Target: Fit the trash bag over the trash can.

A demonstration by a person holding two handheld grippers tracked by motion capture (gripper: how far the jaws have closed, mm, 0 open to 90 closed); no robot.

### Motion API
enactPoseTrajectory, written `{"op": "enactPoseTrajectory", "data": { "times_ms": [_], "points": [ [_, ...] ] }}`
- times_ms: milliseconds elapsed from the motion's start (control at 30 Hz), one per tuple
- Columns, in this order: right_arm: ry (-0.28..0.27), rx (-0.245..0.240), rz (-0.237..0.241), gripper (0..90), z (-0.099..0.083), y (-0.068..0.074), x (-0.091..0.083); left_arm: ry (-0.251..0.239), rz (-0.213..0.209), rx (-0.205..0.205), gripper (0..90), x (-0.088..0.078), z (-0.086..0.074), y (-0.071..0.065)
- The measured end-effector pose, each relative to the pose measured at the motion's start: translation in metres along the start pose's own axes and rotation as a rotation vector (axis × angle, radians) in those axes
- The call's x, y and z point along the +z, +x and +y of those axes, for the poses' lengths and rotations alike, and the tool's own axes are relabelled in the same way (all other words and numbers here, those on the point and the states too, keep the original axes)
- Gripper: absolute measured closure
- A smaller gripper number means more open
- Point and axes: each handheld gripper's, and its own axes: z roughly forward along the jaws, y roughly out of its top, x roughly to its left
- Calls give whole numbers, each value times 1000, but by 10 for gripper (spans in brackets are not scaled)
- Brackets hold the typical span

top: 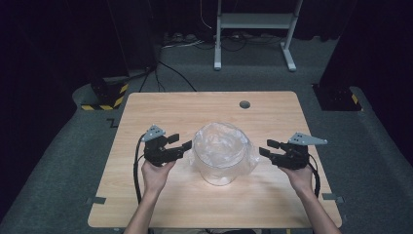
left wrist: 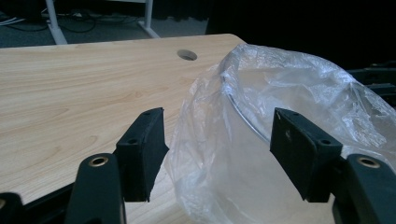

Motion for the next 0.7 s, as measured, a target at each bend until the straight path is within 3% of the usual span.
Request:
{"op": "enactPoseTrajectory", "data": {
  "times_ms": [167,300,700],
  "points": [
    [15,2,-5,460,-8,0,-1,5,30,19,357,-7,-4,-1],
    [4,25,-4,462,-12,-2,-2,-4,39,9,357,-14,-10,1],
    [-3,26,-27,455,-21,-4,-10,-1,87,-5,357,-27,-25,8]
  ]
}}
